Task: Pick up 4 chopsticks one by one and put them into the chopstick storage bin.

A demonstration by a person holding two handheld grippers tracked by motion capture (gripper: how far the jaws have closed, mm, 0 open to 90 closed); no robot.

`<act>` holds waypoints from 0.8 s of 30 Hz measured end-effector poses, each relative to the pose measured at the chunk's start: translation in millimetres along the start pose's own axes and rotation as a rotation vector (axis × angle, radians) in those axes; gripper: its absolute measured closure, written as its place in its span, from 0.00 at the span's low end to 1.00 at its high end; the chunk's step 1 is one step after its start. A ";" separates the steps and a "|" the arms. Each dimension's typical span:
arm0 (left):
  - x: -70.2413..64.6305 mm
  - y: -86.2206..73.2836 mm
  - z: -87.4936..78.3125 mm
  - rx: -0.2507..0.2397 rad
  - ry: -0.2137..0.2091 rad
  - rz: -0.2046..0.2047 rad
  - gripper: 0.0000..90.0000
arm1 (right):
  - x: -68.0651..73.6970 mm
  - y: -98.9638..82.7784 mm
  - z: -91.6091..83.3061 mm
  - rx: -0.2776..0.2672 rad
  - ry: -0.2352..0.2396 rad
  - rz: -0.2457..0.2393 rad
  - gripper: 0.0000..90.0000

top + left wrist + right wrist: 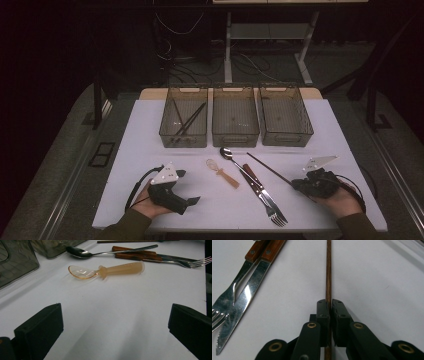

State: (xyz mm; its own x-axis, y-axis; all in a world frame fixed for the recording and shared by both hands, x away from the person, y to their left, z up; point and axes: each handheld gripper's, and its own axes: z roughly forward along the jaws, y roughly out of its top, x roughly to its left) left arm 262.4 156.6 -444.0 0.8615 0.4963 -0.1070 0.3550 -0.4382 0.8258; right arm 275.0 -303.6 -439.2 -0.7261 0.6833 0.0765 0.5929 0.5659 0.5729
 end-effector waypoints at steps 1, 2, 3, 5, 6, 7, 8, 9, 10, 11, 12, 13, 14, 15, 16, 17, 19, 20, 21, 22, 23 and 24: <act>0.0 0.0 0.0 0.001 0.000 0.000 0.00 | -1.1 -0.2 -0.1 -0.002 0.008 0.009 0.94; 0.0 0.0 0.0 0.001 0.000 0.001 0.00 | -1.7 -0.3 -0.1 -0.005 0.011 0.016 0.95; -0.1 0.0 -0.1 0.000 -0.001 0.001 0.00 | -2.0 -0.4 0.0 -0.007 0.010 0.014 0.94; 0.0 0.1 -0.2 0.000 -0.002 0.002 0.00 | -1.3 0.2 -0.4 -0.005 0.006 0.013 0.94; 0.0 0.1 -0.2 0.001 -0.002 0.002 0.00 | -1.3 0.5 -0.5 -0.010 0.004 0.008 0.95; 0.0 0.1 -0.2 0.000 -0.002 0.002 0.00 | -1.6 1.0 -1.3 -0.012 0.003 0.007 0.95; -0.1 0.1 -0.1 0.001 -0.003 0.003 0.00 | -2.0 1.4 -2.1 -0.019 0.004 0.007 0.94; -0.1 0.1 -0.1 0.001 -0.003 0.003 0.00 | -2.6 1.8 -3.8 -0.029 0.009 0.010 0.94; -0.2 0.1 0.0 0.001 -0.003 0.004 0.00 | -2.8 1.8 -4.7 -0.035 0.007 0.013 0.95; -0.2 0.1 0.0 0.002 -0.004 0.004 0.00 | -3.5 1.8 -6.1 -0.045 0.010 0.012 0.95; -0.3 0.1 0.0 0.002 -0.003 0.005 0.00 | -3.7 1.8 -7.2 -0.049 0.017 0.015 0.95; -0.2 0.1 0.0 0.004 -0.003 0.008 0.00 | -3.9 1.9 -8.2 -0.054 0.017 0.016 0.95; -0.4 0.2 0.1 0.002 -0.004 0.006 0.00 | -4.6 2.0 -8.9 -0.060 0.015 0.013 0.95; -0.3 0.2 0.1 0.003 -0.004 0.008 0.00 | -4.5 2.2 -9.7 -0.065 0.017 0.016 0.95; -0.3 0.2 0.1 0.004 -0.005 0.009 0.00 | -4.8 2.5 -10.8 -0.074 0.017 0.013 0.95; -0.3 0.2 0.1 0.004 -0.005 0.010 0.00 | -5.0 2.9 -12.1 -0.082 0.021 0.013 0.95; -0.4 0.2 0.2 0.004 -0.005 0.009 0.00 | -5.3 3.6 -14.7 -0.101 0.026 0.016 0.94; -0.4 0.2 0.3 0.005 -0.005 0.009 0.00 | -5.3 3.7 -15.9 -0.113 0.024 0.017 0.94; -0.6 0.1 0.4 0.005 -0.006 0.008 0.00 | -5.5 4.1 -17.3 -0.117 0.024 0.016 0.95; -0.8 0.2 0.6 0.004 -0.006 0.007 0.00 | -5.9 4.4 -18.7 -0.126 0.023 0.014 0.94; -1.0 0.1 0.7 0.004 -0.006 0.007 0.00 | -5.6 4.7 -20.6 -0.135 0.028 0.020 0.95; -1.1 0.2 1.0 0.004 -0.006 0.007 0.00 | -6.2 5.3 -22.3 -0.148 0.023 0.017 0.95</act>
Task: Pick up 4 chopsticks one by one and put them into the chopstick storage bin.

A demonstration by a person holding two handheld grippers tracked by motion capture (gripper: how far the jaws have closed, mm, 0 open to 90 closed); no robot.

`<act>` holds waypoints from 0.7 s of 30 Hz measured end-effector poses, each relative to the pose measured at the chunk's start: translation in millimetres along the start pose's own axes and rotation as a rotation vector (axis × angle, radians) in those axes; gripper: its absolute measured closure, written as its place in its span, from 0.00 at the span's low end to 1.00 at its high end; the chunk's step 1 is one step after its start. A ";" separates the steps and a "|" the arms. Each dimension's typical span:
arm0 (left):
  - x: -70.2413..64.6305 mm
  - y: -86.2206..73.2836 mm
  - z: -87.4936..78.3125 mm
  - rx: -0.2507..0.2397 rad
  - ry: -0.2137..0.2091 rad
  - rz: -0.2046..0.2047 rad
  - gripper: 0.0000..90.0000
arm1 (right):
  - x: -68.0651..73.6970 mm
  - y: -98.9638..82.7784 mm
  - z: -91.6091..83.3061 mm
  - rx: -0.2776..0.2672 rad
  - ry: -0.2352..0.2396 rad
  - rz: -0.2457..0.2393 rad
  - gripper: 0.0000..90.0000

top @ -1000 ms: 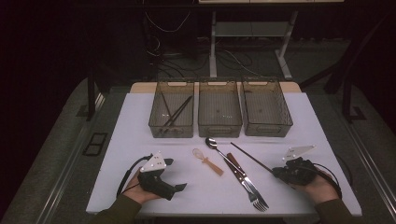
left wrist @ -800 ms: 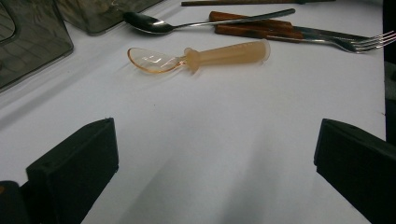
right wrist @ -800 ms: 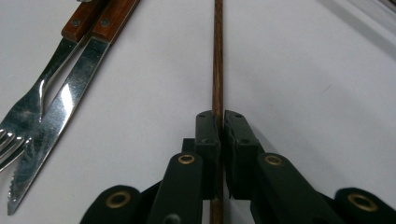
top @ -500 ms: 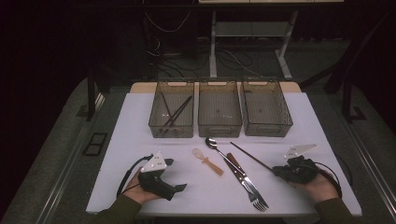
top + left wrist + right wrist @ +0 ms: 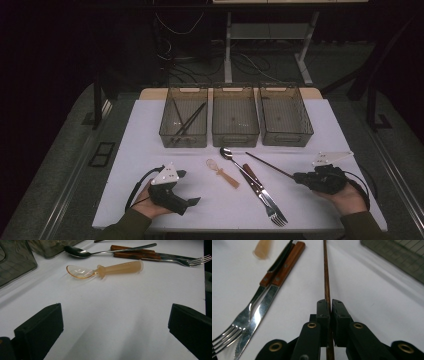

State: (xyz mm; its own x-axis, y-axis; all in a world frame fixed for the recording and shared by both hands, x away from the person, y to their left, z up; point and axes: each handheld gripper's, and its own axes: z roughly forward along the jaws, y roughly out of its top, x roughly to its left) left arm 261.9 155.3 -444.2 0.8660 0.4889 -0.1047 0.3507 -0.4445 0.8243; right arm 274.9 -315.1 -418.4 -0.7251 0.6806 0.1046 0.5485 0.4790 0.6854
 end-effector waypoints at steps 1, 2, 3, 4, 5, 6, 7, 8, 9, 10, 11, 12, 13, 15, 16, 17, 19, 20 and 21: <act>0.0 0.0 0.0 0.001 0.000 0.001 0.00 | -0.8 0.9 -2.5 -0.014 0.003 0.000 0.95; 0.0 0.1 0.0 0.001 0.000 0.001 0.00 | -1.0 1.1 -4.0 -0.019 0.010 0.006 0.95; 0.0 0.1 -0.1 0.000 0.000 0.002 0.00 | -1.5 1.7 -5.8 -0.033 0.015 0.008 0.95; 0.0 0.1 -0.1 0.000 0.000 0.002 0.00 | -2.1 2.4 -8.0 -0.045 0.017 0.012 0.95; 0.0 0.1 0.0 0.000 0.000 0.002 0.00 | -2.3 2.7 -9.3 -0.050 0.021 0.016 0.95; -0.1 0.1 0.1 0.000 -0.001 0.001 0.00 | -2.6 3.3 -11.0 -0.061 0.022 0.017 0.95; 0.0 0.1 0.1 0.001 -0.001 0.002 0.00 | -2.8 3.7 -12.4 -0.071 0.021 0.019 0.95; -0.1 0.0 0.2 0.001 -0.001 0.002 0.00 | -3.3 4.2 -13.9 -0.079 0.023 0.022 0.95; 0.0 0.1 0.1 0.001 -0.001 0.003 0.00 | -3.3 4.7 -15.0 -0.088 0.025 0.024 0.95; -0.1 0.0 0.2 0.001 -0.002 0.002 0.00 | -3.7 5.1 -16.2 -0.096 0.025 0.022 0.95; 0.0 0.0 0.1 0.002 -0.002 0.002 0.00 | -3.9 5.8 -17.3 -0.103 0.030 0.022 0.95; -0.1 0.0 0.2 0.001 -0.001 0.000 0.00 | -3.8 6.3 -18.1 -0.107 0.034 0.024 0.94; 0.1 0.0 0.2 0.002 -0.001 0.001 0.00 | -4.0 6.5 -18.6 -0.109 0.035 0.020 0.95; 0.2 0.0 0.4 0.002 -0.001 0.000 0.00 | -3.9 7.5 -19.6 -0.120 0.043 0.018 0.95; 0.2 -0.1 0.4 0.004 -0.001 0.001 0.00 | -4.0 8.2 -20.3 -0.123 0.048 0.013 0.95; 0.2 0.0 0.3 0.004 -0.001 0.002 0.00 | -3.9 8.9 -21.4 -0.132 0.057 0.013 0.95; 0.2 -0.1 0.3 0.003 0.000 0.000 0.00 | -3.4 10.2 -23.8 -0.140 0.069 0.018 0.95; 0.1 -0.1 0.5 0.003 0.001 -0.002 0.00 | -3.1 11.3 -25.0 -0.148 0.074 0.016 0.95; 0.2 -0.2 0.6 0.003 0.001 -0.002 0.00 | -2.9 12.3 -25.8 -0.152 0.079 0.013 0.94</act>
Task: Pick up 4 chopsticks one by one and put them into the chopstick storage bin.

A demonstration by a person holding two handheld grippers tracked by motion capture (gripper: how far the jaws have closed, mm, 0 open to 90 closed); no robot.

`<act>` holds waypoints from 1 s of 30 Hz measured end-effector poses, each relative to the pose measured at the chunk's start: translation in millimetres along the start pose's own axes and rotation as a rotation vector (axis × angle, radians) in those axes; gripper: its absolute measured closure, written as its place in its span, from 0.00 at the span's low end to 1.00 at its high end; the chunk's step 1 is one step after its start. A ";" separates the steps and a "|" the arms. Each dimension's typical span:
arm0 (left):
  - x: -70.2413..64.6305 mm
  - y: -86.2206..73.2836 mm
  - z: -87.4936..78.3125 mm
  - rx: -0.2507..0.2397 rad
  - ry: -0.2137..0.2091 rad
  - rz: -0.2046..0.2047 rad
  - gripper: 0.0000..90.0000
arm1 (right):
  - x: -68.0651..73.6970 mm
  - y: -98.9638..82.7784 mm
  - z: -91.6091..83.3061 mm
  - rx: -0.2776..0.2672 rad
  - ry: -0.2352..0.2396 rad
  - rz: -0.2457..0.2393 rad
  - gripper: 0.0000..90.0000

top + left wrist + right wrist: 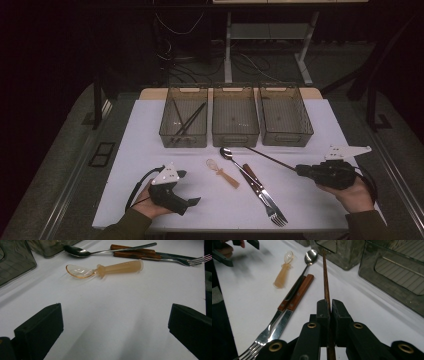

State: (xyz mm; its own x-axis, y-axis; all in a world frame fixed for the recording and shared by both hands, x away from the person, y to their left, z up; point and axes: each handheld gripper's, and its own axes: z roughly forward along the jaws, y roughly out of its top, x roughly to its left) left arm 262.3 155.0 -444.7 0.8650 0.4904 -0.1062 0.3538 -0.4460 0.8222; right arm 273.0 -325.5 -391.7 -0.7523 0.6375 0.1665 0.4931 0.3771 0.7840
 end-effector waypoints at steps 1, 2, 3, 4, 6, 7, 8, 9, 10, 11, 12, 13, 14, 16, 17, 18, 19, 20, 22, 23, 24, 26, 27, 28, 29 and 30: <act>0.1 0.0 0.0 0.002 0.000 0.001 0.00 | 0.2 1.1 -0.3 -0.004 0.003 -0.002 0.95; 0.0 -0.1 0.2 0.001 0.000 -0.002 0.00 | 0.4 2.0 -0.3 -0.008 0.005 -0.002 0.94; 0.0 0.0 0.2 0.002 0.001 -0.002 0.00 | 0.6 3.2 -0.4 -0.011 0.010 -0.004 0.94; 0.1 0.0 0.2 0.000 0.001 -0.003 0.00 | 1.0 4.4 -0.2 -0.015 0.015 -0.003 0.95; 0.5 0.1 -0.1 0.000 0.001 -0.002 0.00 | 1.7 6.8 0.3 -0.018 0.024 -0.008 0.94; 0.9 0.0 -0.1 0.000 0.002 -0.004 0.00 | 2.4 8.2 0.5 -0.019 0.025 -0.010 0.94; 1.0 -0.1 -0.1 0.000 0.003 -0.006 0.00 | 3.0 10.0 0.5 -0.022 0.029 -0.012 0.94; 1.2 0.0 -0.2 0.002 0.003 -0.005 0.00 | 3.5 11.6 0.5 -0.027 0.031 -0.015 0.95; 1.1 -0.1 -0.2 0.002 0.003 -0.006 0.00 | 3.9 12.8 0.5 -0.030 0.032 -0.015 0.94; 1.0 -0.1 -0.3 0.002 0.004 -0.006 0.00 | 4.3 15.1 0.6 -0.037 0.035 -0.017 0.94; 1.0 -0.1 -0.4 0.002 0.004 -0.006 0.00 | 4.5 16.5 0.8 -0.040 0.038 -0.019 0.94; 1.1 0.0 -0.5 0.001 0.004 -0.006 0.00 | 4.9 18.4 1.3 -0.044 0.040 -0.020 0.95; 1.2 -0.1 -0.6 0.001 0.005 -0.008 0.00 | 5.2 20.6 1.9 -0.049 0.040 -0.021 0.95; 1.6 -0.3 -0.5 0.000 0.007 -0.014 0.00 | 5.2 25.9 3.4 -0.060 0.042 -0.022 0.94; 1.9 -0.4 -0.3 0.000 0.009 -0.019 0.00 | 5.2 27.8 4.0 -0.062 0.044 -0.021 0.94; 1.7 -0.5 0.0 -0.003 0.010 -0.024 0.00 | 5.3 30.9 5.5 -0.070 0.041 -0.019 0.94; 1.2 -0.5 0.3 -0.009 0.012 -0.029 0.00 | 5.3 32.5 6.6 -0.073 0.041 -0.021 0.94; 0.9 -0.5 0.3 -0.013 0.014 -0.028 0.00 | 5.6 34.7 8.1 -0.074 0.044 -0.022 0.95; 0.8 -0.4 0.0 -0.012 0.016 -0.024 0.00 | 5.9 39.2 11.9 -0.075 0.044 -0.022 0.94; 0.7 -0.4 0.2 -0.012 0.019 -0.025 0.00 | 6.0 42.3 14.6 -0.076 0.040 -0.022 0.94; 0.8 -0.5 0.4 -0.012 0.024 -0.024 0.00 | 6.0 44.1 16.3 -0.077 0.040 -0.025 0.95; 1.0 -0.7 0.4 -0.009 0.035 -0.022 0.00 | 5.9 49.0 20.8 -0.080 0.042 -0.024 0.95; 0.9 -0.7 0.4 -0.012 0.039 -0.026 0.00 | 6.2 51.6 23.0 -0.079 0.042 -0.022 0.94; 1.2 -0.6 0.2 -0.015 0.040 -0.031 0.00 | 6.5 54.1 25.3 -0.078 0.042 -0.020 0.94; 1.8 -0.5 0.0 -0.015 0.045 -0.026 0.00 | 6.4 57.3 28.5 -0.079 0.044 -0.023 0.94; 2.2 -0.4 -0.1 -0.016 0.052 -0.025 0.00 | 6.8 59.2 30.5 -0.078 0.043 -0.022 0.95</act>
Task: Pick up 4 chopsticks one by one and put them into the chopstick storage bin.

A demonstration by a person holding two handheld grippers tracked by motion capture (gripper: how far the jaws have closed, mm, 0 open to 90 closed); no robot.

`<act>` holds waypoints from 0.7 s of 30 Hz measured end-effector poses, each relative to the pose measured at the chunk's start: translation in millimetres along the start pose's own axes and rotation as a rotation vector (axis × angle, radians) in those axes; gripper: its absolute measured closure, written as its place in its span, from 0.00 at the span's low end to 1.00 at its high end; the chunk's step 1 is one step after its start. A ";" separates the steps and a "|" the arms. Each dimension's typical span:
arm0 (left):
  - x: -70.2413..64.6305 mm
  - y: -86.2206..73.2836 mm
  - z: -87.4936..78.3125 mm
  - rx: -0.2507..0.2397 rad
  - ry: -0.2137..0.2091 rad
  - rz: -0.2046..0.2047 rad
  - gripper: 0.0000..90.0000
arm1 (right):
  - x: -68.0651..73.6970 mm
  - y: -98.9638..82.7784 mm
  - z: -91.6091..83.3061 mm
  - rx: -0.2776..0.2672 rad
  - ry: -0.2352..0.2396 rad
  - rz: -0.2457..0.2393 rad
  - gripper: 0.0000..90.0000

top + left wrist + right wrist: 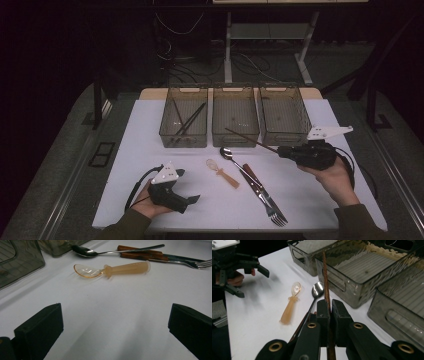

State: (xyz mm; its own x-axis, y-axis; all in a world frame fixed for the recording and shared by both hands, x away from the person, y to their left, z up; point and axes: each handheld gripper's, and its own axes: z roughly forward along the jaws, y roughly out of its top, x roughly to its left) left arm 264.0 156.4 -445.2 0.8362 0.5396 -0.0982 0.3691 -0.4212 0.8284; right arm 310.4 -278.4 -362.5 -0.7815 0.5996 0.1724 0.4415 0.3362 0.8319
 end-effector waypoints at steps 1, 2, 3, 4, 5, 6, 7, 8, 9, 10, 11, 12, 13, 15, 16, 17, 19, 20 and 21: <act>0.0 -0.1 0.1 -0.001 0.008 -0.004 0.00 | -0.1 2.2 2.8 0.002 -0.003 -0.003 0.95; 0.0 0.0 0.2 -0.001 0.017 -0.005 0.00 | -0.1 4.5 5.6 0.001 -0.003 -0.001 0.95; -0.2 0.0 0.4 -0.004 0.025 -0.007 0.02 | 0.1 6.7 8.3 -0.001 -0.004 0.002 0.94; -0.1 0.1 0.5 -0.004 0.028 -0.007 0.03 | 0.0 8.9 11.0 -0.001 -0.005 -0.001 0.95; -0.1 0.2 0.5 -0.004 0.030 -0.008 0.03 | 0.3 11.2 13.4 -0.001 -0.005 0.002 0.94; -0.3 0.2 0.5 -0.003 0.032 -0.008 0.03 | 0.2 13.8 16.5 -0.005 -0.006 -0.001 0.94; 0.0 0.0 0.5 0.003 0.035 -0.005 0.03 | 0.3 16.0 18.8 -0.006 -0.010 -0.003 0.95; 0.1 -0.1 0.6 0.006 0.038 -0.009 0.03 | 0.7 18.1 21.1 -0.005 -0.012 -0.003 0.94; 0.8 -0.3 0.8 0.008 0.040 -0.012 0.03 | 0.7 19.7 22.8 -0.004 -0.013 -0.006 0.95; 1.0 -0.3 0.7 0.010 0.041 -0.017 0.03 | 1.1 22.1 26.0 -0.010 -0.018 -0.002 0.94; 1.8 -0.2 0.6 0.012 0.042 -0.014 0.04 | 1.1 23.9 27.5 -0.007 -0.014 -0.003 0.94; 1.9 0.0 0.7 0.012 0.045 -0.018 0.04 | 1.1 26.0 30.0 -0.008 -0.015 -0.002 0.94; 1.9 0.1 0.7 0.012 0.046 -0.018 0.05 | 1.1 28.7 33.4 -0.015 -0.016 -0.001 0.94; 1.9 0.1 0.8 0.013 0.043 -0.014 0.05 | 1.2 32.7 38.2 -0.019 -0.018 0.002 0.94; 1.8 0.1 0.9 0.014 0.042 -0.013 0.05 | 1.2 35.3 40.9 -0.020 -0.019 0.003 0.94; 1.8 0.3 0.9 0.019 0.043 -0.010 0.05 | 1.4 38.1 43.6 -0.019 -0.021 0.005 0.94; 1.5 0.4 0.8 0.023 0.042 -0.008 0.06 | 2.1 43.7 49.5 -0.021 -0.027 0.001 0.94; 1.1 0.4 0.9 0.023 0.041 -0.012 0.06 | 2.4 46.9 52.3 -0.020 -0.030 0.002 0.94; 1.0 0.4 1.0 0.023 0.041 -0.011 0.06 | 2.8 50.1 55.0 -0.017 -0.034 0.000 0.94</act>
State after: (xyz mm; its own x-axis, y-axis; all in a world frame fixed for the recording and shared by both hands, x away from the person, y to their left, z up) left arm 265.3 156.0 -445.5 0.8147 0.5737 -0.0844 0.3880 -0.4312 0.8145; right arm 354.6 -219.9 -349.3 -0.7657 0.6242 0.1550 0.4342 0.3239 0.8406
